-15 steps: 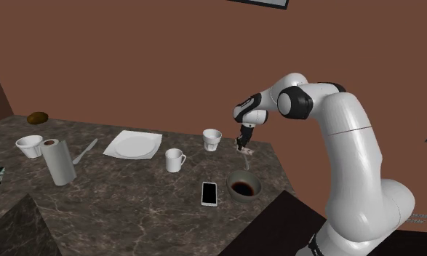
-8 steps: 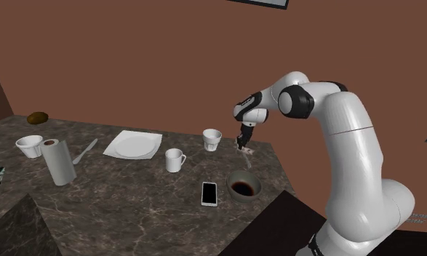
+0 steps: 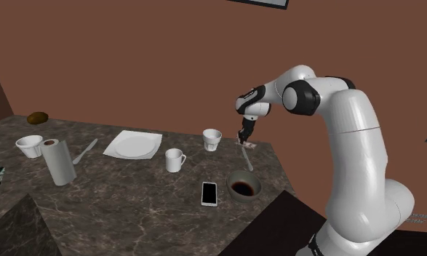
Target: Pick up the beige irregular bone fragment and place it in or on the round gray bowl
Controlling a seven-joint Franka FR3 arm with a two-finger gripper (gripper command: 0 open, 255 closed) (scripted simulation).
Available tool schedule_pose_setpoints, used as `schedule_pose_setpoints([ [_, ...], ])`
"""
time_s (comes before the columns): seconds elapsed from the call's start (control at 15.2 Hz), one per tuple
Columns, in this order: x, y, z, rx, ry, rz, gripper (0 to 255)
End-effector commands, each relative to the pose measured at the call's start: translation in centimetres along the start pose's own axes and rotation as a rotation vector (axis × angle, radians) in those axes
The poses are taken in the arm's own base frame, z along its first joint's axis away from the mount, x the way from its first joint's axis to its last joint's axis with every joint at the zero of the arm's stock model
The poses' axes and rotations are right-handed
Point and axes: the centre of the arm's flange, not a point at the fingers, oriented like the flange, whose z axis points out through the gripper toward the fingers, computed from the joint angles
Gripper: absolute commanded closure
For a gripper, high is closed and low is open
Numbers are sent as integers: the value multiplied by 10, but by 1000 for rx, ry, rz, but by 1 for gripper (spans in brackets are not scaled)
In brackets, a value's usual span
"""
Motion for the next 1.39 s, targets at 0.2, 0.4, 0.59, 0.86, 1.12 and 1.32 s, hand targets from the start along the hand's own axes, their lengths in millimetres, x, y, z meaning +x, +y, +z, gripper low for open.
schedule_pose_setpoints([
  [0.2, 0, -2, -28, 0, 0, 0, 255],
  [0.4, 0, -3, -43, 0, 0, 0, 255],
  [0.59, -1, -4, -59, 0, 0, 0, 255],
  [0.86, -1, -5, -80, 0, 0, 0, 255],
  [1.12, -1, -6, -101, 0, 0, 0, 255],
  [1.32, -1, -7, -117, 0, 0, 0, 255],
])
